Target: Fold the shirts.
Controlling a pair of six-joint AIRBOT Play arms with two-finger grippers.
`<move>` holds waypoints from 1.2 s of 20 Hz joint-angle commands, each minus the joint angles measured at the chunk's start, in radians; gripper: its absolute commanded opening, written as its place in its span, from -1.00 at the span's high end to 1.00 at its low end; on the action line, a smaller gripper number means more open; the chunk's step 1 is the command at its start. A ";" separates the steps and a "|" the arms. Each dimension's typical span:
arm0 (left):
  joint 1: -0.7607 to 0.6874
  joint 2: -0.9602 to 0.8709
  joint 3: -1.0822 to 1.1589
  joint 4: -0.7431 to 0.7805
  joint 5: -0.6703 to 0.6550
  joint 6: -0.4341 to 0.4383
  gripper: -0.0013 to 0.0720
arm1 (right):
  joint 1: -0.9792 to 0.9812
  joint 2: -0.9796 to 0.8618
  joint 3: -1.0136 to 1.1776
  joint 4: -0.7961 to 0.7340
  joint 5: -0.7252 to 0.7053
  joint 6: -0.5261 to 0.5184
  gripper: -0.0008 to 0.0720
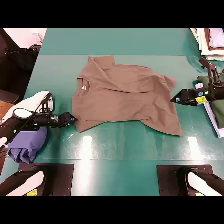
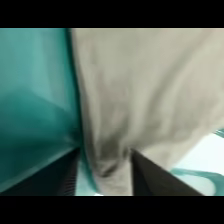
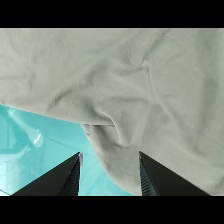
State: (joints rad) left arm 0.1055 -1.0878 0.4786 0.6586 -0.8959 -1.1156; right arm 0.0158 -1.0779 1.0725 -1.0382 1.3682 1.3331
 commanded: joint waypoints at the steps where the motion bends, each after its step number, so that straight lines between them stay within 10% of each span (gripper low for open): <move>1: -0.085 0.001 -0.001 -0.015 0.034 0.016 -0.02 | 0.001 0.001 0.000 0.000 0.004 0.001 -0.15; 3: -0.100 0.001 0.001 -0.015 0.039 -0.004 -0.02 | -0.006 0.001 0.000 -0.001 0.019 0.001 -0.15; 5: -0.097 0.002 0.027 -0.001 0.024 -0.029 0.87 | -0.029 0.001 0.000 -0.003 0.053 0.001 -0.15; 12: -0.098 0.046 0.359 0.069 -0.154 -0.029 0.89 | -0.295 0.177 -0.224 -0.021 0.118 0.000 -0.15; 15: -0.098 0.045 0.402 0.065 -0.167 -0.029 0.89 | -0.445 0.232 -0.404 -0.054 0.141 -0.010 -0.88; 24: -0.098 0.045 0.401 0.084 -0.180 -0.028 0.89 | -0.489 0.106 -0.575 -0.026 -0.011 -0.050 -0.70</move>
State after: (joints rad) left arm 0.0078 -1.0439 0.8761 0.7341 -1.0679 -1.1454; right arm -0.4641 -0.9173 0.5133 -1.0817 1.4014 1.2930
